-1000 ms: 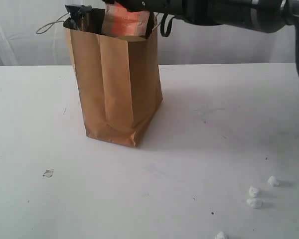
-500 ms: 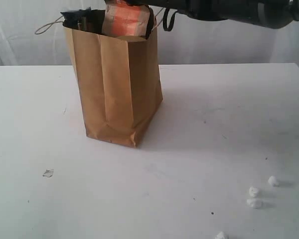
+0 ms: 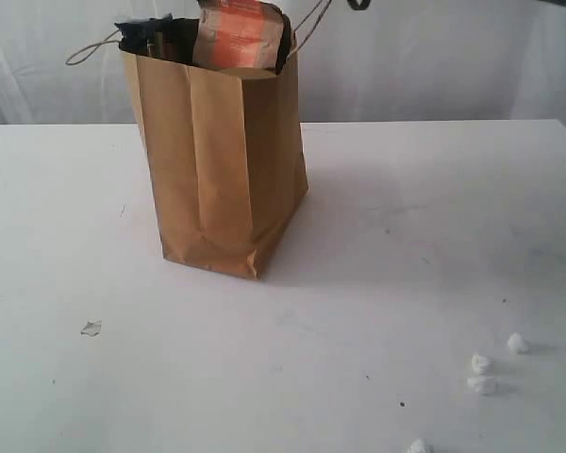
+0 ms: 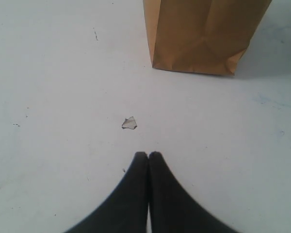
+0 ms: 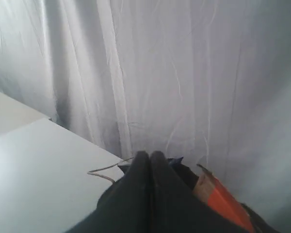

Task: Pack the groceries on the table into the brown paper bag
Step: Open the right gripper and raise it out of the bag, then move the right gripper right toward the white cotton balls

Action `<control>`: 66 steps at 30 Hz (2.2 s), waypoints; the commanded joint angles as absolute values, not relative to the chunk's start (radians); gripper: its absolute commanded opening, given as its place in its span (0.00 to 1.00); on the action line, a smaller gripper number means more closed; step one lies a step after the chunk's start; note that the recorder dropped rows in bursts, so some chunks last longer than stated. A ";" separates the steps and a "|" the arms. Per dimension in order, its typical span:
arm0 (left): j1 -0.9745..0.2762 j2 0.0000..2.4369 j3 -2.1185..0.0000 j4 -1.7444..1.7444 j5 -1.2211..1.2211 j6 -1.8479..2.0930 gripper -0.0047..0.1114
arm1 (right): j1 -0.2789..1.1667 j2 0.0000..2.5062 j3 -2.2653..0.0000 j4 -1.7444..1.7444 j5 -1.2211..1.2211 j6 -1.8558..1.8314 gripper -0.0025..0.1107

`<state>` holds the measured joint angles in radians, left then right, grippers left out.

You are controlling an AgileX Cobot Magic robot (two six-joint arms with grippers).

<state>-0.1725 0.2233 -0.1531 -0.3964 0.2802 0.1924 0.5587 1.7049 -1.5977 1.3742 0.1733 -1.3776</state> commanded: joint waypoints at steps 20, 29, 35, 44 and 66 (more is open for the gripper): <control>-0.176 0.217 -0.150 -0.402 0.283 0.187 0.04 | 0.349 1.295 -0.977 1.655 -0.717 -2.144 0.02; -0.176 0.217 -0.150 -0.402 0.283 0.187 0.04 | 0.293 1.318 -0.868 1.744 -0.455 -1.810 0.02; -0.176 0.217 -0.150 -0.402 0.283 0.187 0.04 | 0.203 1.318 -0.819 1.744 -0.311 -0.676 0.02; -0.176 0.217 -0.150 -0.402 0.283 0.187 0.04 | 0.070 1.281 -0.762 0.102 -0.365 0.687 0.02; -0.176 0.217 -0.150 -0.402 0.283 0.187 0.04 | -0.050 1.323 -0.890 -1.744 -0.399 1.745 0.02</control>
<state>-0.1725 0.2233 -0.1531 -0.3964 0.2802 0.1924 -0.0469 1.3550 -0.8618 -1.7249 -0.3356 1.9531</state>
